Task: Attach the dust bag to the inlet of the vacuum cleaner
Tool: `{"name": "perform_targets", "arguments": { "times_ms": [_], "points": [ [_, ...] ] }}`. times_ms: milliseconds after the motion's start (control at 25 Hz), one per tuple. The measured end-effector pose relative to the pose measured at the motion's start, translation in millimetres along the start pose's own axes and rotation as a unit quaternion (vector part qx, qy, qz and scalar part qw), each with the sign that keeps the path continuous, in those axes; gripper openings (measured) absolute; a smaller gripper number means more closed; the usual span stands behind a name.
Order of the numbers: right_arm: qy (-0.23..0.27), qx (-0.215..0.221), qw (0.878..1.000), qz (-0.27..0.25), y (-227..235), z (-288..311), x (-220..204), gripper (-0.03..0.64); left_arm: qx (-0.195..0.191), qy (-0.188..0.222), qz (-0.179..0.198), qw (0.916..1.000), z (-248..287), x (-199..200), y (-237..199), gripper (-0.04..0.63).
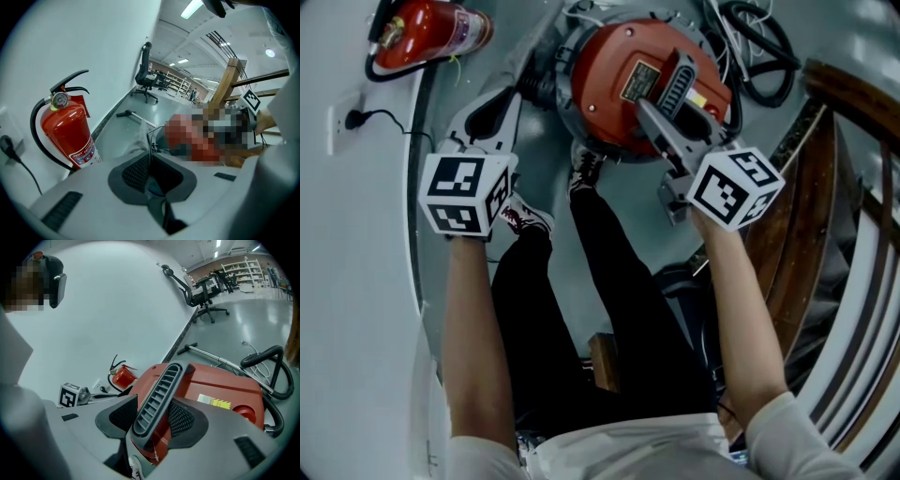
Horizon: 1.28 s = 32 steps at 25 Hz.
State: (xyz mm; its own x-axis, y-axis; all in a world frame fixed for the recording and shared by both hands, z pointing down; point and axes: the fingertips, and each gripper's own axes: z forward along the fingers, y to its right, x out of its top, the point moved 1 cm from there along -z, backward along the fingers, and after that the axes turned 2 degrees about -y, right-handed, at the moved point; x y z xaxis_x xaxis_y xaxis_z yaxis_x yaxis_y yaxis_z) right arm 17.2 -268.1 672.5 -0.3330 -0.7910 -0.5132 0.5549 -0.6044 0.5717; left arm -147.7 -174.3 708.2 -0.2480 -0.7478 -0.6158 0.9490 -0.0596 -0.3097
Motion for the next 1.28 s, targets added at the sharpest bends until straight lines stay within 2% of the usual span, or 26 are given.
{"name": "perform_targets", "arguments": {
  "times_ms": [200,400,1280],
  "points": [
    [0.007,0.0,1.0,-0.001,1,0,-1,0.189,-0.009,0.0,-0.002,1.0,1,0,4,0.025],
    [0.009,-0.004,1.0,-0.002,0,1,-1,0.189,0.0,0.001,-0.001,1.0,1,-1,5,0.023],
    [0.018,-0.004,1.0,-0.003,0,0,-1,0.189,-0.006,0.0,-0.005,1.0,3,-1,12,0.025]
  ]
}}
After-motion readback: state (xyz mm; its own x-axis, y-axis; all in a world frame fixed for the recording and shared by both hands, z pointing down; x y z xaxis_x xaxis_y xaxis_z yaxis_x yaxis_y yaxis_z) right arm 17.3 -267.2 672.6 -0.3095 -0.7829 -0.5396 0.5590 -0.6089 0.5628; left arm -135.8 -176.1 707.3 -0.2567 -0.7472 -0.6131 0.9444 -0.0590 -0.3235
